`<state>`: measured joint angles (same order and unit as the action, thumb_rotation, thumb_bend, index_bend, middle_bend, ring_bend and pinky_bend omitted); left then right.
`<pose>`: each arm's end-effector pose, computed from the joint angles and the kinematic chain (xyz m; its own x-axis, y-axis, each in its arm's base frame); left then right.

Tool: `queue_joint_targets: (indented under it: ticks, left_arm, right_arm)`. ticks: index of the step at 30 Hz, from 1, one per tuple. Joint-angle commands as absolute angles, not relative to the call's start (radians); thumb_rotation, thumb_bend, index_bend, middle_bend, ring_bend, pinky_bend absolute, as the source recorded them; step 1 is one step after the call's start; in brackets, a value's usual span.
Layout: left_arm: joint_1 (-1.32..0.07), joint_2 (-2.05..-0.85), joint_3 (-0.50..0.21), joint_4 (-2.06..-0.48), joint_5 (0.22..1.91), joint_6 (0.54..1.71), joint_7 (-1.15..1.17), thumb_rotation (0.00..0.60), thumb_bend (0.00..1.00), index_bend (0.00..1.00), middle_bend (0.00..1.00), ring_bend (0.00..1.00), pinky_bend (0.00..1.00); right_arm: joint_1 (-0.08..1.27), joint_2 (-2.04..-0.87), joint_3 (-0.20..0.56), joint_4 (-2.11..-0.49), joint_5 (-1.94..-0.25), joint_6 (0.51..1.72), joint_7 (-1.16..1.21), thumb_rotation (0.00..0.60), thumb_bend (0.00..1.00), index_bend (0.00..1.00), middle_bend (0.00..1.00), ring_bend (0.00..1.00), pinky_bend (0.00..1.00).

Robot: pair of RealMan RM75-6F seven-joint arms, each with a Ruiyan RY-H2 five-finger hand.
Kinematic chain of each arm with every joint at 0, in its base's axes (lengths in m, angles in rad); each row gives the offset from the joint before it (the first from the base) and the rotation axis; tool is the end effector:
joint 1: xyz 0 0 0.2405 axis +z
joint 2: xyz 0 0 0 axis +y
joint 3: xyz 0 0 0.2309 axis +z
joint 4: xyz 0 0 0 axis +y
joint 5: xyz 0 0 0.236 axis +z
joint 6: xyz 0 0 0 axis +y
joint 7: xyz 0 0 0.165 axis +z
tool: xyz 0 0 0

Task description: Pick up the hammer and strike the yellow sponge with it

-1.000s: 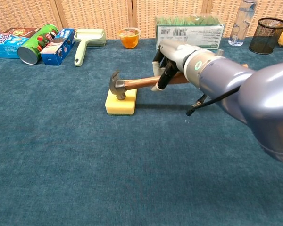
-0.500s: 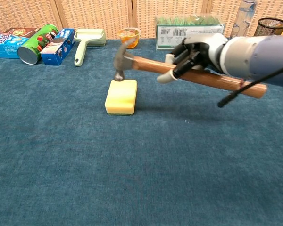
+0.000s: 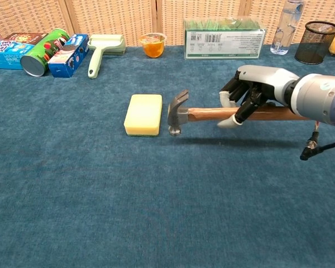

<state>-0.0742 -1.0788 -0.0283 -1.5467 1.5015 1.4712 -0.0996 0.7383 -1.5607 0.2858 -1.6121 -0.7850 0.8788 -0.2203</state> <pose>-0.3221 0.1953 0.1398 0.4010 0.0341 0.9154 0.9158 0.0087 -0.4015 -0.1056 -0.3440 -0.0618 0.0161 -0.4752 0.8798 -0.9958 -0.0869 -0.0287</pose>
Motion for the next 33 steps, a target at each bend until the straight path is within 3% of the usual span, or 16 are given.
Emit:
queue_joint_targets:
  ticks: [1, 6, 12, 15, 20, 27, 33]
  left_arm:
    - [-0.073, -1.076, -0.028, -1.553, 1.502, 1.473, -0.093, 0.6, 0.24, 0.16, 0.09, 0.01, 0.09]
    - [-0.072, -1.073, -0.03, -1.559, 1.498, 1.476, -0.085, 0.6, 0.24, 0.16, 0.09, 0.01, 0.09]
    - [-0.076, -1.076, -0.03, -1.564, 1.497, 1.469, -0.076, 0.6, 0.24, 0.16, 0.09, 0.01, 0.09]
    - [-0.079, -1.077, -0.032, -1.568, 1.498, 1.469, -0.072, 0.6, 0.24, 0.16, 0.09, 0.01, 0.09]
    - [-0.079, -1.083, -0.036, -1.568, 1.5, 1.479, -0.069, 0.6, 0.24, 0.16, 0.09, 0.01, 0.09]
    - [-0.071, -1.106, -0.033, -1.543, 1.488, 1.482, -0.063, 0.6, 0.24, 0.16, 0.09, 0.01, 0.09]
    - [-0.063, -1.127, -0.043, -1.517, 1.473, 1.497, -0.062, 0.6, 0.23, 0.16, 0.12, 0.03, 0.09]
  right_arm:
    - [0.745, -1.572, 0.236, -1.527, -0.853, 0.862, -0.231, 0.6, 0.27, 0.7, 0.76, 0.75, 0.61]
    - [0.756, -1.562, 0.218, -1.504, -0.875, 0.835, -0.234, 0.6, 0.26, 0.41, 0.47, 0.47, 0.4]
    - [0.743, -1.551, 0.218, -1.496, -0.943, 0.868, -0.197, 0.6, 0.24, 0.22, 0.33, 0.33, 0.26]
    - [0.734, -1.537, 0.22, -1.504, -0.978, 0.889, -0.178, 0.6, 0.22, 0.19, 0.29, 0.3, 0.24]
    - [0.705, -1.5, 0.23, -1.54, -1.043, 0.949, -0.136, 0.6, 0.21, 0.21, 0.3, 0.29, 0.24]
    - [0.612, -1.465, 0.204, -1.534, -1.165, 1.142, -0.13, 0.6, 0.24, 0.51, 0.53, 0.53, 0.43]
    - [0.522, -1.433, 0.121, -1.484, -1.265, 1.309, -0.297, 0.6, 0.27, 0.59, 0.59, 0.6, 0.48]
